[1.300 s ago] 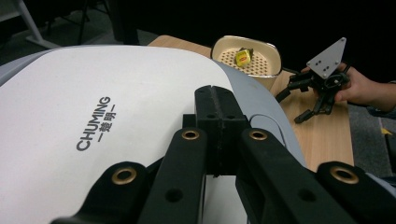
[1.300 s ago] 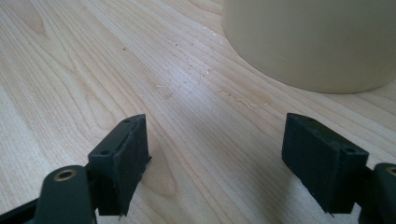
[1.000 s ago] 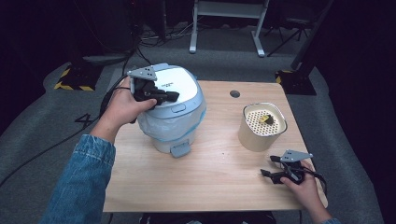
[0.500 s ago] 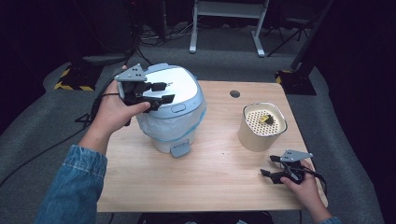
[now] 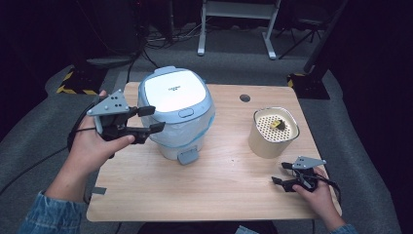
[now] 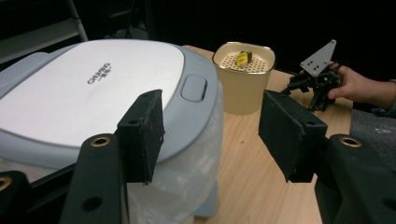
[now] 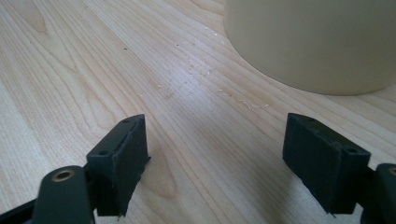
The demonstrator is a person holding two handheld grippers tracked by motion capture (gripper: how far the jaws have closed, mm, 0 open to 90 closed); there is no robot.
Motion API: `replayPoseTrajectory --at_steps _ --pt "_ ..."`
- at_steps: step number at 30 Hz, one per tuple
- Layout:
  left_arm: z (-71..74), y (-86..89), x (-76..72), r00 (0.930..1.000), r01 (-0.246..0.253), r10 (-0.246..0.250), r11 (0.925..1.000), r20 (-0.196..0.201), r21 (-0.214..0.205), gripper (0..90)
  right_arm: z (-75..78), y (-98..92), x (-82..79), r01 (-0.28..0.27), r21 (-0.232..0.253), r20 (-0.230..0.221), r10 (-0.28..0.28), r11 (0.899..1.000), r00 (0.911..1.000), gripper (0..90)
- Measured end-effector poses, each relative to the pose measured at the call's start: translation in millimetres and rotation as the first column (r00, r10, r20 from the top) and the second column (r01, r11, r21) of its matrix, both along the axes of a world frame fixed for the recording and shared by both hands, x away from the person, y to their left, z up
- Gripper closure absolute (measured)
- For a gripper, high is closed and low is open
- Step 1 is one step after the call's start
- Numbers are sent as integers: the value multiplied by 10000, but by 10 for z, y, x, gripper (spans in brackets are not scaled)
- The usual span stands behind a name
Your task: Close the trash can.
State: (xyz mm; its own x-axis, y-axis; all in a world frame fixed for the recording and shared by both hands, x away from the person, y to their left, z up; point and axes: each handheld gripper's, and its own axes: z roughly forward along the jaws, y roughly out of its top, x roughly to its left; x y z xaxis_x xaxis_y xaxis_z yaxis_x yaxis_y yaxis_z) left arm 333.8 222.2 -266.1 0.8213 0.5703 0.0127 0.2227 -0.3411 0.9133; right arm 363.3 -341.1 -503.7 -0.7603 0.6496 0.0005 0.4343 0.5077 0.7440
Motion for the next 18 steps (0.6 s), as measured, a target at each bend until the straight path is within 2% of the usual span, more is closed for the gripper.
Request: replayPoseTrajectory --at_steps 5,7,9,12,18 --pt "-119 88 -175 9992 -401 401 9992 -2 68 404 -1 1 1 -28 4 -5 28 10000 10000 219" --pt "-181 123 -244 9957 -931 931 9949 8 383 404 -1 1 2 -39 2 -4 39 10000 10000 218" --pt "-254 138 -288 9933 -1156 1159 9920 -30 515 405 -1 1 3 -45 2 -8 45 10000 10000 218" --pt "-385 156 -328 9937 -1097 1105 9933 -210 376 405 -2 1 3 -50 -3 5 50 10000 10000 218" --pt "-659 230 -366 9922 -1007 1033 9941 -691 403 410 -2 1 3 -110 -20 4 110 9999 9999 208"
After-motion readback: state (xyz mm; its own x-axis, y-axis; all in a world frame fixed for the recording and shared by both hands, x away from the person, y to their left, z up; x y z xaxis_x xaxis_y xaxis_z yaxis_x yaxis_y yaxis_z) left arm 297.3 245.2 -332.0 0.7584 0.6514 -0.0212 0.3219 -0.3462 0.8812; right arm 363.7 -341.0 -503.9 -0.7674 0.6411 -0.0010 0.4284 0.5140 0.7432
